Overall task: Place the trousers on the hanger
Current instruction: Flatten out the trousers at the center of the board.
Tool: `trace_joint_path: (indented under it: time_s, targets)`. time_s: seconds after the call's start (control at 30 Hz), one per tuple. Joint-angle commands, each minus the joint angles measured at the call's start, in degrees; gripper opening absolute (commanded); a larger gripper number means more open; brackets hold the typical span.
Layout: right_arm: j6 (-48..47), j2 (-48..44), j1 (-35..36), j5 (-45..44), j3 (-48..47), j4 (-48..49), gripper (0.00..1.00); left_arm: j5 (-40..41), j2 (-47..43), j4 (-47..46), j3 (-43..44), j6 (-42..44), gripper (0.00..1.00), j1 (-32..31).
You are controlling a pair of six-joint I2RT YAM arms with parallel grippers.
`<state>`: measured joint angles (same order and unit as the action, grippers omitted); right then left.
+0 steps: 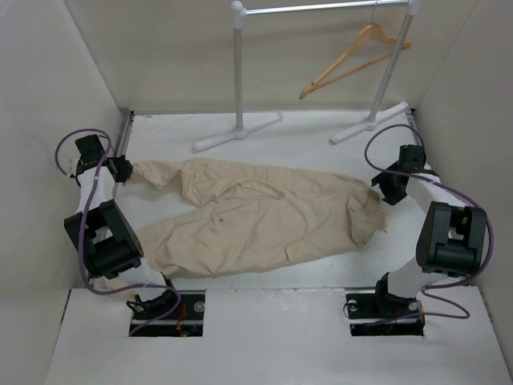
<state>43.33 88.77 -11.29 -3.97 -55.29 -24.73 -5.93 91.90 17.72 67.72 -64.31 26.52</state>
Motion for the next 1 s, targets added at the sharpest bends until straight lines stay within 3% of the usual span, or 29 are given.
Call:
trace_joint_path:
  time_s: [0.0,0.13,0.23,0.3,0.6,0.97]
  targets:
    - [1.14,2.45,-0.18,5.27,-0.08,5.83,0.6,0.84,0.03,-1.81,0.04,1.29,0.0,-0.37]
    - [1.84,5.96,-0.27,8.18,-1.48,6.54,0.5,0.92,0.39,-1.98,0.04,2.0,0.0,-0.37]
    - [2.63,7.38,-0.79,8.01,-2.89,6.54,0.21,0.92,0.48,-2.16,-0.22,2.17,0.0,-0.64]
    - [2.99,5.98,-1.06,6.44,-4.12,7.24,0.1,0.92,0.56,-2.16,-0.22,2.44,0.0,-0.9]
    - [1.14,-2.29,-3.16,-4.73,-9.75,16.81,0.07,-1.0,2.31,-4.79,2.32,5.77,0.0,-1.78]
    - [3.42,10.88,-10.46,0.09,-19.23,21.03,0.08,-4.43,11.89,-7.96,11.81,18.77,0.0,-1.96]
